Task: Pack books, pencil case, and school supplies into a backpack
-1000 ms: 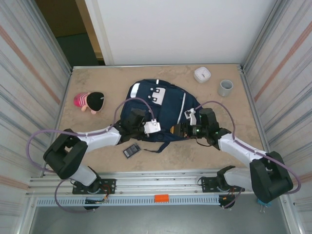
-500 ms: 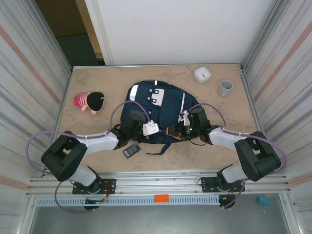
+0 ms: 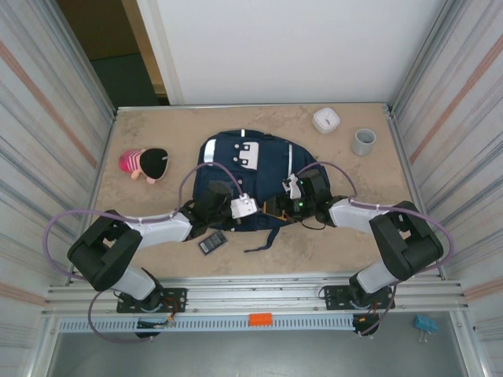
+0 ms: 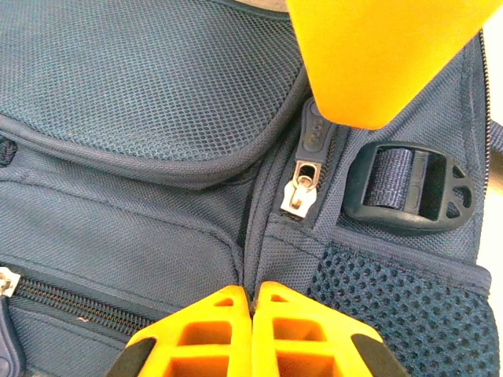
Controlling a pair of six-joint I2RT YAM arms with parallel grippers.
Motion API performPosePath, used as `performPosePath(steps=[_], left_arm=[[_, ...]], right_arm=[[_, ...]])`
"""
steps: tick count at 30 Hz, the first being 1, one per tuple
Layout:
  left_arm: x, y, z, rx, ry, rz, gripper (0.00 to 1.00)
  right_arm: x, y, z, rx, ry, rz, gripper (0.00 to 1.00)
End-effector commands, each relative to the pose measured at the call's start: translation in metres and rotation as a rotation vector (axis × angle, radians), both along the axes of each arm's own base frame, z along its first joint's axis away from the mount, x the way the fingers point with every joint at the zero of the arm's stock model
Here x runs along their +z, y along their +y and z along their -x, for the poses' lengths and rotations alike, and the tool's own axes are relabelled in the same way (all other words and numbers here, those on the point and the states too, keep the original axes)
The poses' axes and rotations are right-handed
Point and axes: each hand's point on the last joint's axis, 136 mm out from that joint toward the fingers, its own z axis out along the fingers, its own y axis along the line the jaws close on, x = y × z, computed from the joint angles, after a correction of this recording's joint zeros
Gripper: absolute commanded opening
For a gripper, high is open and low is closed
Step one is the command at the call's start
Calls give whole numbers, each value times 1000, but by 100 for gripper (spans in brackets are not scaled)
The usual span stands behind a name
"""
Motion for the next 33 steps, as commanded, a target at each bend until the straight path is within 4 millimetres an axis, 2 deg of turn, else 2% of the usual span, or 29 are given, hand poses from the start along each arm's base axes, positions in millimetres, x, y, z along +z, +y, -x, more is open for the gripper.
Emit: performPosePath(steps=[1,11,19,29,30,33], left_arm=[[14,-24,10,-80,3,67,0],[11,-27,8,-83,4,53,0],[12,-28,9,-89,3,53,0],[12,-24,8,-72,-9,39,0],[13,-22,8,-67,-12,37,3],[18,-20,9,-65,-25,37,27]], right_arm=[[12,11,-22,-6,-91,-36,51],[28,19,-22,26,-161,-91,38],[17,20,-28,12,-122,-73,34],[21,23,-33,26,-137,-86,14],[23,22,-33,26,-139,-86,10],[32,21,-31,34,-162,-93,1]])
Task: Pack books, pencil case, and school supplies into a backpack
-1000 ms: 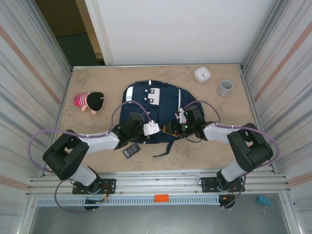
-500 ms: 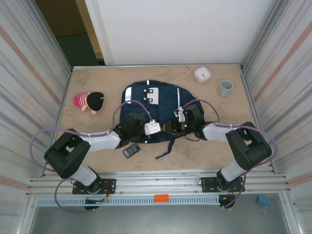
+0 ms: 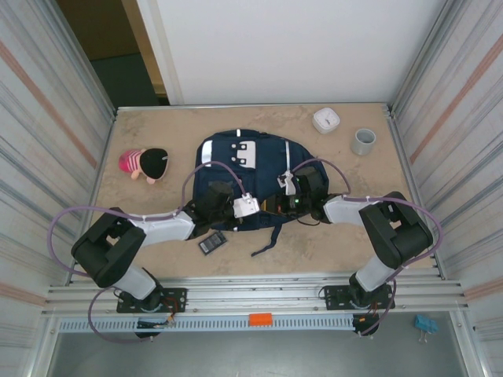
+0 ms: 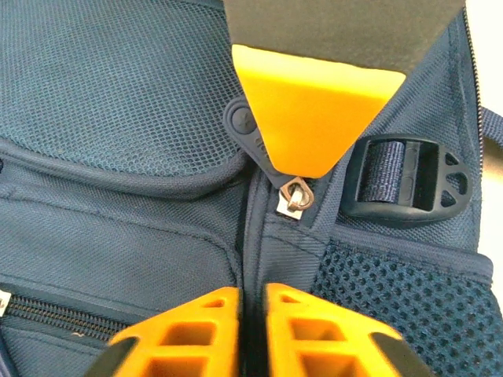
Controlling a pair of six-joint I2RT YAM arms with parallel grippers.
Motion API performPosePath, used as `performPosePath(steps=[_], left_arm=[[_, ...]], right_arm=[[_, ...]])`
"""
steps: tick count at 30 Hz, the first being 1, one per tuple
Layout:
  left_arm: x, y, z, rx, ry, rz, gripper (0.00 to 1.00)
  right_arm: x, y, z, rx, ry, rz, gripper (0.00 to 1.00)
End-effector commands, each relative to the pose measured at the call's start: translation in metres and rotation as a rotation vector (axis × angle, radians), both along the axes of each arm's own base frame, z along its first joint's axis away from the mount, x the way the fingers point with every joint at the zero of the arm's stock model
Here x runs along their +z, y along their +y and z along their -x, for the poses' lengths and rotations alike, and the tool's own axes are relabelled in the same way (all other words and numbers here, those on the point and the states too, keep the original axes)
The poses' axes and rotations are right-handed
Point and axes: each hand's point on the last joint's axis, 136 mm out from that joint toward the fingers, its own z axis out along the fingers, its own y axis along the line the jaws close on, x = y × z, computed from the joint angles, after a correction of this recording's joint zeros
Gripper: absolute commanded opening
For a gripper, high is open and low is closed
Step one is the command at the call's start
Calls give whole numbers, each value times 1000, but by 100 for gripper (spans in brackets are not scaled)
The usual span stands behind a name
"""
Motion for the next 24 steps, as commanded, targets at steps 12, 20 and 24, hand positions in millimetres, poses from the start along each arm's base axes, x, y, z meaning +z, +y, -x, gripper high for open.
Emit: performPosePath(steps=[12,20,24], left_arm=[[16,0,-4,-15,-105,-99,55],[8,12,-11,27,-155,-146,8],[8,23,-10,51,-164,-155,6]], right_arm=[[73,3,-8,29,-203,-64,0],[56,-26,-13,-51,-184,33,0],[49,-54,-28,-140,-148,4,0]])
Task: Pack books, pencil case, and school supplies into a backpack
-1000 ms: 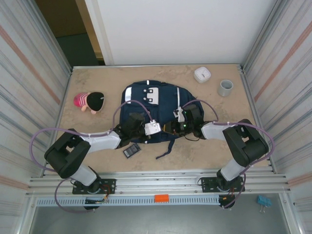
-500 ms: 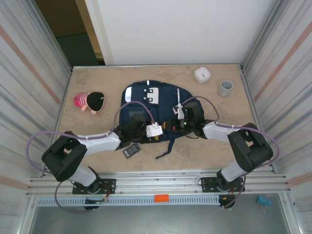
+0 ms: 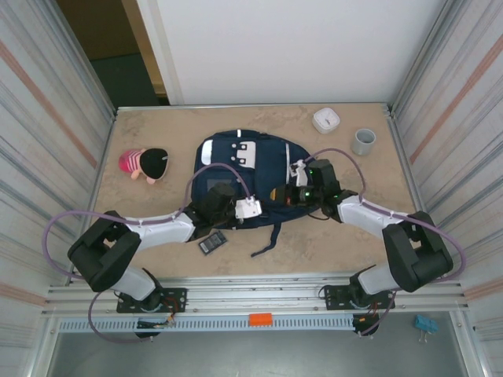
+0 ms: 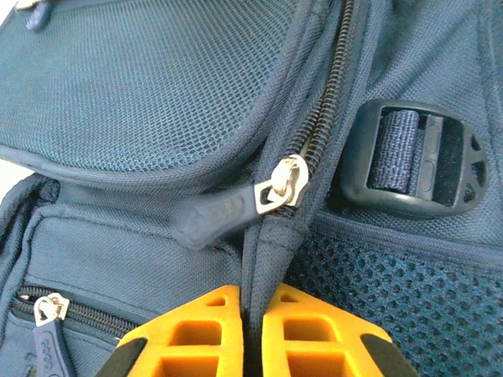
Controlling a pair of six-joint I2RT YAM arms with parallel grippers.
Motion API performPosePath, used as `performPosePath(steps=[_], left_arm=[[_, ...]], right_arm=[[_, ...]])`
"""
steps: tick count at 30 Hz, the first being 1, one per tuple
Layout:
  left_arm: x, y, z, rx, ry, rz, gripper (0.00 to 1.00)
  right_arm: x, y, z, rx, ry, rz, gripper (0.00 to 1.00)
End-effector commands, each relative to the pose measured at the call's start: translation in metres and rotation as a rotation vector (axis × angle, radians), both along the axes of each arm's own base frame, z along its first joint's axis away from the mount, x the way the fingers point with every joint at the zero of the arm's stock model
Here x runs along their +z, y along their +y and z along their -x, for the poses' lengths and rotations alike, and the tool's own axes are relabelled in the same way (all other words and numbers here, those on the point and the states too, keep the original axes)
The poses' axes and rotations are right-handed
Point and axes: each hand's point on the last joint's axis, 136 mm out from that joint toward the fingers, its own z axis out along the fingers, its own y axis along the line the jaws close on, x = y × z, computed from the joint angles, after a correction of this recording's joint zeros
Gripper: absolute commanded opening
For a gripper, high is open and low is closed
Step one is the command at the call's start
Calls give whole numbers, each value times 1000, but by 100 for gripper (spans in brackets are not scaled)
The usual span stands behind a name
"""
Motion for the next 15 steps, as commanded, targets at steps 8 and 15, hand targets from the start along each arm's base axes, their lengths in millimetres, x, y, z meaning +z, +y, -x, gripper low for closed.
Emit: performPosePath(steps=[8,15], left_arm=[[14,21,4,15,-18,31,6],[28,1,10,-32,-33,194,7]], right_arm=[[7,-12,-2,46,15,-38,12],[-3,28,20,110,-36,155,43]])
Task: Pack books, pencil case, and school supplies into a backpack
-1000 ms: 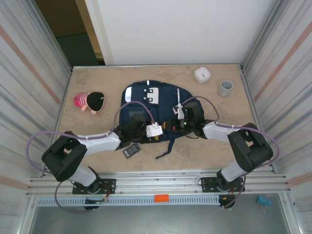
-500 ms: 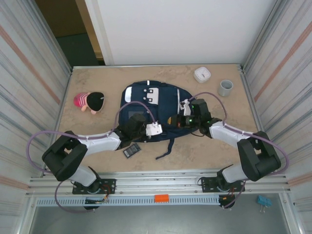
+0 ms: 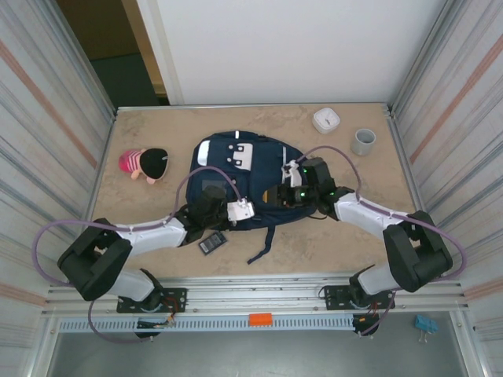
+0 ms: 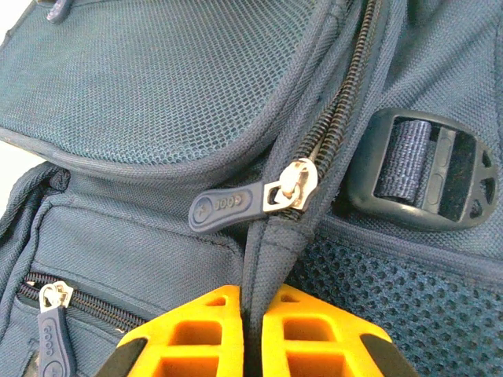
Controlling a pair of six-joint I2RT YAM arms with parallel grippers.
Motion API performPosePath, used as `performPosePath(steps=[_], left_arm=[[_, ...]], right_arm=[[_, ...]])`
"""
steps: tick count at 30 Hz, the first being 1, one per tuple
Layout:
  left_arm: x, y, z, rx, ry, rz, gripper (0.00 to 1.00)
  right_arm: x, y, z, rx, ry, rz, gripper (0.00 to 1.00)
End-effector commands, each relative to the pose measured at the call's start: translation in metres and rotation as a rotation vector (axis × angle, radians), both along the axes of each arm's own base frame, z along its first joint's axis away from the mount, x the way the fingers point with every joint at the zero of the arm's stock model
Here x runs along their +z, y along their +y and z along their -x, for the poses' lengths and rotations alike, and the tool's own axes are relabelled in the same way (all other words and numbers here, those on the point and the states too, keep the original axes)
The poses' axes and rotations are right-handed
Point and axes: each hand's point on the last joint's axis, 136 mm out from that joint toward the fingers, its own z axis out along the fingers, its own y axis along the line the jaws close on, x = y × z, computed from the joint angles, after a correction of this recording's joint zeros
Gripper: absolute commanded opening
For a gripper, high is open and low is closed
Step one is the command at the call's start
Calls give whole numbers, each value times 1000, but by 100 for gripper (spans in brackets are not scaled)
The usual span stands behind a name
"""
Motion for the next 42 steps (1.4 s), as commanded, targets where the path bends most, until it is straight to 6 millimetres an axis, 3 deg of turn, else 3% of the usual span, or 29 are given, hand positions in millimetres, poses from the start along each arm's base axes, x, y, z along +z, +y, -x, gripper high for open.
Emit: performPosePath(steps=[1,19,25,27,29,37,42], left_arm=[[25,-16,1,-30,-31,154,7],[39,-41,8,-73,-123,334,8],[49,-42,8,-74,-141,358,8],[51,-42,8,-75,-145,361,8],[53,-41,8,-71,-150,363,8],[45,-31,4,-22,-150,315,7],[33,-21,1,23,-155,267,6]], right_arm=[[-8,2,-3,-21,-41,124,43],[-46,40,0,54,-86,409,43],[-65,39,7,35,-71,521,40],[-70,35,8,16,-75,572,35],[-76,29,9,-5,-73,624,24],[-52,15,4,-89,-115,633,0],[-39,-8,-4,-183,-106,600,0]])
